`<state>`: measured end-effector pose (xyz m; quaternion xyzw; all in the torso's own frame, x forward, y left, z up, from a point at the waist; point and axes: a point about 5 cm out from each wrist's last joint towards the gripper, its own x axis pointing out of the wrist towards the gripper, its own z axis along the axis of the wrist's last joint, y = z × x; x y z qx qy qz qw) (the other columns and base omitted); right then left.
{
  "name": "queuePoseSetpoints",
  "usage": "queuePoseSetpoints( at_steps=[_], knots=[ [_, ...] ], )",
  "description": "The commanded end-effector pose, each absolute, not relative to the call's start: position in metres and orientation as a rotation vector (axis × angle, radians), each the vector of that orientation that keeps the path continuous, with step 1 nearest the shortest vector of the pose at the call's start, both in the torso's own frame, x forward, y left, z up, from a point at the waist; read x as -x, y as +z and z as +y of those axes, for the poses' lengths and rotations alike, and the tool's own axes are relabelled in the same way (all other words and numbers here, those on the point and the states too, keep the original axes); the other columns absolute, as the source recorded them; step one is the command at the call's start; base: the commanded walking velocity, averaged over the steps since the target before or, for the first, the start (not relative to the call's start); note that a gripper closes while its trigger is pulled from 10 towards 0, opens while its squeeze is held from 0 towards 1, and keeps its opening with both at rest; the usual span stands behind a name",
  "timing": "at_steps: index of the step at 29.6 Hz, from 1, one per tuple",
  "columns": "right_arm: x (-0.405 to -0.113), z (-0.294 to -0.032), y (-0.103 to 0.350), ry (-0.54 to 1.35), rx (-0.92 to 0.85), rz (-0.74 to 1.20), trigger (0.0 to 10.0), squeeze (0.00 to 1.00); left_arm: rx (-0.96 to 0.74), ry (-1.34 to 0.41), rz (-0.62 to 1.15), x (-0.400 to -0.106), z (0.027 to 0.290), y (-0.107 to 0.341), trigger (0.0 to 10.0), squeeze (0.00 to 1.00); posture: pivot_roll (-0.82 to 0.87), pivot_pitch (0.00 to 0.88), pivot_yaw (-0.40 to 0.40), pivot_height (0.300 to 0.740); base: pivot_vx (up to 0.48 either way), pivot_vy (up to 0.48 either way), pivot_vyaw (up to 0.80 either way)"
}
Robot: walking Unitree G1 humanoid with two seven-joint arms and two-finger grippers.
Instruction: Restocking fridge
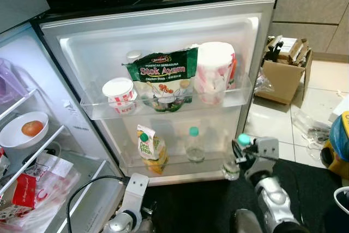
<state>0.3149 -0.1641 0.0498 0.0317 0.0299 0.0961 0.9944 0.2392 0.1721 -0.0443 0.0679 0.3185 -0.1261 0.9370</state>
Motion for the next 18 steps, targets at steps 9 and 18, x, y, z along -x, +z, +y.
queuePoseSetpoints(
  at_steps=[9, 18],
  knots=[
    [-0.34, -0.154, 0.094, 0.251, -0.125, -0.095, 10.0, 0.0, -0.149, -0.248, 0.662, -0.235, 0.18, -0.046, 10.0, 0.0, -0.08, 0.028, 0.062, 0.586, 0.0, 0.0, 0.0],
    [-0.345, -0.155, 0.108, 0.276, -0.143, -0.145, 10.0, 0.0, -0.15, -0.251, 0.662, -0.236, 0.179, -0.046, 10.0, 0.0, -0.08, 0.029, 0.065, 0.586, 0.0, 0.0, 0.0]
  ],
)
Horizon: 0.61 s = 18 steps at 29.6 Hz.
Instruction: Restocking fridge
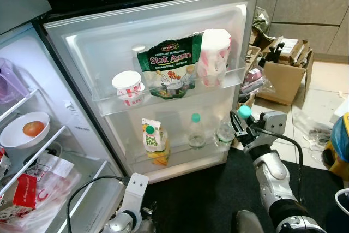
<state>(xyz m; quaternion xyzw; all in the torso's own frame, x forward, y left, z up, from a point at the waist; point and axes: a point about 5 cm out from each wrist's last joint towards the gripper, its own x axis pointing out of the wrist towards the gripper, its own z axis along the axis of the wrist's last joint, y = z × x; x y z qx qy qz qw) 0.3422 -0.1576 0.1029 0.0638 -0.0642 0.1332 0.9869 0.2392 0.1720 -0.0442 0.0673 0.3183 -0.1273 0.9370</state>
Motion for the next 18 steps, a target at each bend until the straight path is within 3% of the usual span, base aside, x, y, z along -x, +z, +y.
queuePoseSetpoints(
  at_steps=[1, 8, 13, 18],
  knots=[
    [-0.344, -0.156, 0.105, 0.27, -0.133, -0.126, 10.0, 0.0, -0.149, -0.252, 0.662, -0.236, 0.179, -0.046, 10.0, 0.0, -0.08, 0.029, 0.064, 0.586, 0.0, 0.0, 0.0],
    [-0.321, -0.158, 0.056, 0.282, -0.09, 0.102, 10.0, 0.0, -0.145, -0.248, 0.671, -0.235, 0.179, -0.047, 10.0, 0.0, -0.08, 0.028, 0.06, 0.586, 0.0, 0.0, 0.0],
    [-0.28, -0.175, 0.001, 0.203, -0.017, 0.356, 10.0, 0.0, -0.149, -0.22, 0.667, -0.234, 0.182, -0.047, 10.0, 0.0, -0.08, 0.032, 0.054, 0.586, 0.0, 0.0, 0.0],
    [-0.255, -0.183, -0.025, 0.181, 0.041, 0.499, 10.0, 0.0, -0.139, -0.184, 0.663, -0.231, 0.185, -0.048, 10.0, 0.0, -0.06, 0.031, 0.016, 0.586, 0.0, 0.0, 0.0]
  ],
)
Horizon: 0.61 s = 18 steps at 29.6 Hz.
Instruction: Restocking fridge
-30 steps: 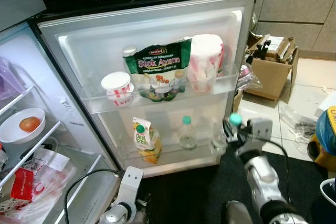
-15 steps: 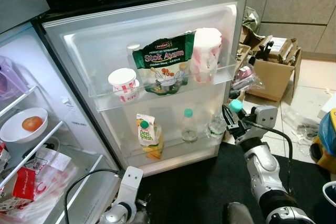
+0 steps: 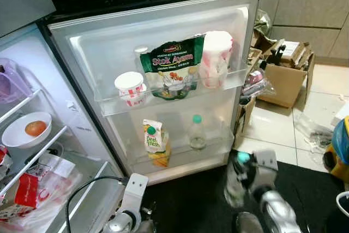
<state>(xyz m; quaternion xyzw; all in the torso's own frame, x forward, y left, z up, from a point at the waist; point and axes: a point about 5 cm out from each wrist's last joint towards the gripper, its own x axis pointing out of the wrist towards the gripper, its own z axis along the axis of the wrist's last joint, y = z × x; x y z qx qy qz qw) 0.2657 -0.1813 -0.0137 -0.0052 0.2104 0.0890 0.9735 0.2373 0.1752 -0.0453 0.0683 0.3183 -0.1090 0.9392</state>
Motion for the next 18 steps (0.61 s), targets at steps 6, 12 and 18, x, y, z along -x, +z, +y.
queuePoseSetpoints(
  at_steps=[6, 12, 18],
  knots=[
    [-0.238, -0.194, -0.039, 0.145, 0.056, 0.576, 10.0, 0.0, -0.127, -0.147, 0.659, -0.225, 0.189, -0.051, 10.0, 0.0, -0.05, 0.031, -0.013, 0.599, 0.0, 0.0, 0.0],
    [-0.231, -0.198, -0.044, 0.111, 0.054, 0.603, 10.0, 0.0, -0.127, -0.135, 0.659, -0.221, 0.192, -0.052, 10.0, 0.0, -0.04, 0.034, -0.016, 0.619, 0.0, 0.0, 0.0],
    [-0.227, -0.196, -0.048, 0.084, 0.036, 0.619, 10.0, 0.0, -0.145, -0.158, 0.661, -0.221, 0.191, -0.053, 10.0, 0.0, -0.04, 0.035, -0.002, 0.624, 0.0, 0.0, 0.0]
  ],
)
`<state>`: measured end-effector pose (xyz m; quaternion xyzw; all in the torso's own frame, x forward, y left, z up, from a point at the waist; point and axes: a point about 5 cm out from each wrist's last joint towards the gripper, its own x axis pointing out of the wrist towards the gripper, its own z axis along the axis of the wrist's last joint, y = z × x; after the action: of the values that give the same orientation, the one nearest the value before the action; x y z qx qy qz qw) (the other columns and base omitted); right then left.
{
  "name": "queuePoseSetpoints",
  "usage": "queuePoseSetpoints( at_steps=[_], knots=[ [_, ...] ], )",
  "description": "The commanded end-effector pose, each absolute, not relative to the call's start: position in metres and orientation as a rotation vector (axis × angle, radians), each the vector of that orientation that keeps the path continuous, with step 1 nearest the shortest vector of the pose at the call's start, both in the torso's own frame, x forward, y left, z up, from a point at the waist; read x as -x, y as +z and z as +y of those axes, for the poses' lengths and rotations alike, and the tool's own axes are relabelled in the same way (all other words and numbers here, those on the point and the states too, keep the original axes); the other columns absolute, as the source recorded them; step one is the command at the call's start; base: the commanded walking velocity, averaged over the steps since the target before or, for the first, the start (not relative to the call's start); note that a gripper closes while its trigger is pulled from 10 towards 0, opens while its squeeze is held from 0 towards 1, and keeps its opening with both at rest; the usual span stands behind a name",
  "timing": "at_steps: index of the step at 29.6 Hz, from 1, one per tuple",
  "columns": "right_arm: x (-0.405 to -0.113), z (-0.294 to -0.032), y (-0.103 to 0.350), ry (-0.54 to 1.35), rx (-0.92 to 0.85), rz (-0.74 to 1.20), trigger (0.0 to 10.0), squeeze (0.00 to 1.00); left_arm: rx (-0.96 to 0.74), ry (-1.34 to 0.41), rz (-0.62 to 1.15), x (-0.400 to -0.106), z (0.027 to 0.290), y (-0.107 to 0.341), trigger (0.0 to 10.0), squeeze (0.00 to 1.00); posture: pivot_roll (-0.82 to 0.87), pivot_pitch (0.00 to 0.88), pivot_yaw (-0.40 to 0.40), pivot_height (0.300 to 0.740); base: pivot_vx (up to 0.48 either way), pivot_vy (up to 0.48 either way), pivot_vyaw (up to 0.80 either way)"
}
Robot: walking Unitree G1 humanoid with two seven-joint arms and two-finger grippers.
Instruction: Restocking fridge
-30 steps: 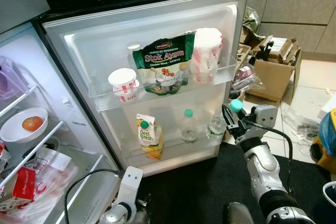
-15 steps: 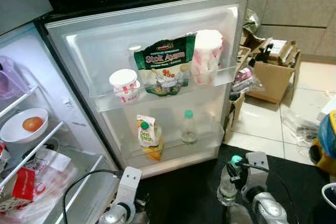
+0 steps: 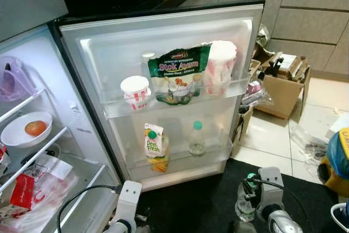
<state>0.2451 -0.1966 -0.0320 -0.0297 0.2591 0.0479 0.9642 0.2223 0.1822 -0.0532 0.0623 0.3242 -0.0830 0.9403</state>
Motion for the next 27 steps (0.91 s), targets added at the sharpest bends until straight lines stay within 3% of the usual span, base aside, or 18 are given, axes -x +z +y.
queuePoseSetpoints(
  at_steps=[1, 27],
  knots=[
    [-0.2256, -0.1939, -0.0488, 0.088, 0.038, 0.621, 10.0, 0.0, -0.149, -0.164, 0.659, -0.2216, 0.1902, -0.052, 10.0, 0.0, -0.04, 0.033, 0.003, 0.624, 0.0, 0.0, 0.0],
    [-0.2201, -0.1894, -0.0523, 0.087, 0.014, 0.619, 10.0, 0.0, -0.155, -0.188, 0.652, -0.2253, 0.1854, -0.0504, 10.0, 0.0, -0.05, 0.034, 0.016, 0.644, 0.0, 0.0, 0.0]
  ],
)
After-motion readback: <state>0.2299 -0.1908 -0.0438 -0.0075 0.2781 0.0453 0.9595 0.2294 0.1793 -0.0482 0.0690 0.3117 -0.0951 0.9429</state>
